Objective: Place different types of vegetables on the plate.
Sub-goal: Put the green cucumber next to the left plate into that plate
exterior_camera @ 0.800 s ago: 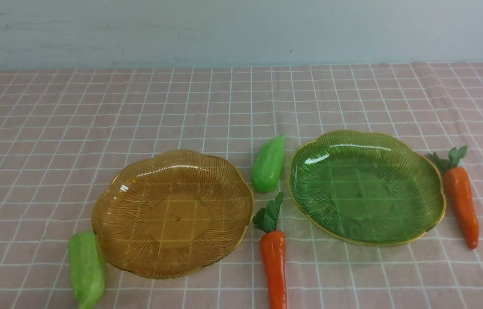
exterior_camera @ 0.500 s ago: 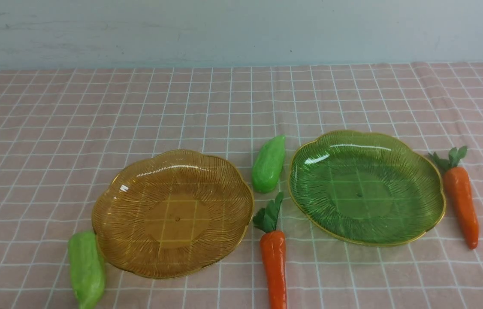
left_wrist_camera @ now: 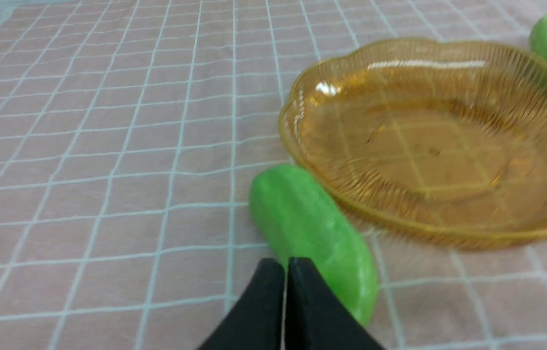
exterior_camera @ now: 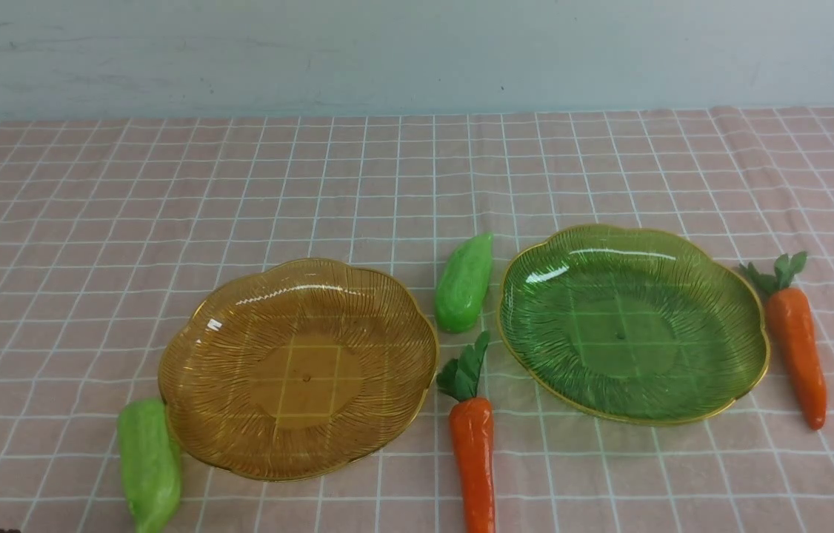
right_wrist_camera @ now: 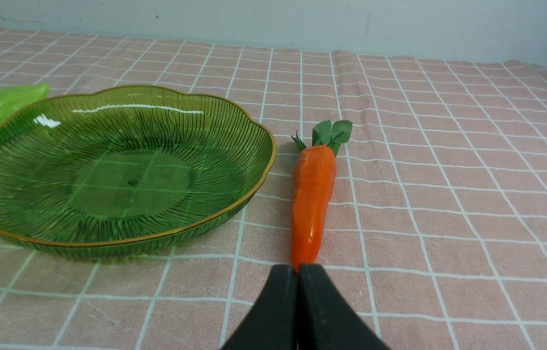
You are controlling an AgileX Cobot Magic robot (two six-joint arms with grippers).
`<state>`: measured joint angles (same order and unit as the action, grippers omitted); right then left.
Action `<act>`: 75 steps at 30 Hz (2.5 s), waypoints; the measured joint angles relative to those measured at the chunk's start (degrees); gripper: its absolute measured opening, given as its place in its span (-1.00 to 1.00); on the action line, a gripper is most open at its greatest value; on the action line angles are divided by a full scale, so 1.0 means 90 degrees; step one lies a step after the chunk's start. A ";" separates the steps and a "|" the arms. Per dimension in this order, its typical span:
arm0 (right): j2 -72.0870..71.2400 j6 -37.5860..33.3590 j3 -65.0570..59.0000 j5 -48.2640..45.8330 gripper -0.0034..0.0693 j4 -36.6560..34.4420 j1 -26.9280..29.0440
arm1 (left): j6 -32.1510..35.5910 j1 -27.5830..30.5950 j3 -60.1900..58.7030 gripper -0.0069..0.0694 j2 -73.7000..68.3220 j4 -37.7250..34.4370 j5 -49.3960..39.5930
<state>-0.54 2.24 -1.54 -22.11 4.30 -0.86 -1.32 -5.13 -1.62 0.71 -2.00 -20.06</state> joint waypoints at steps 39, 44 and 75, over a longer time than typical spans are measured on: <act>0.0174 0.1145 0.1112 0.0160 -0.95 -0.3803 0.0000 | 0.0069 0.0000 0.3982 -0.83 -0.7152 -0.1033 -0.2789; 0.1636 -0.0284 0.2641 -0.1614 -0.95 -0.3748 0.0000 | 0.0371 0.0000 0.3989 -0.79 -0.7564 -0.1045 -0.2157; 0.3688 -0.1421 0.4126 -0.2697 -0.95 -0.3572 0.0000 | 0.0349 0.0008 0.4041 -0.05 -0.9092 -0.1030 -0.1114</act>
<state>32.66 -10.55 35.60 -46.38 -27.85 -0.86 1.82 -5.06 34.75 -81.12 -11.27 -30.08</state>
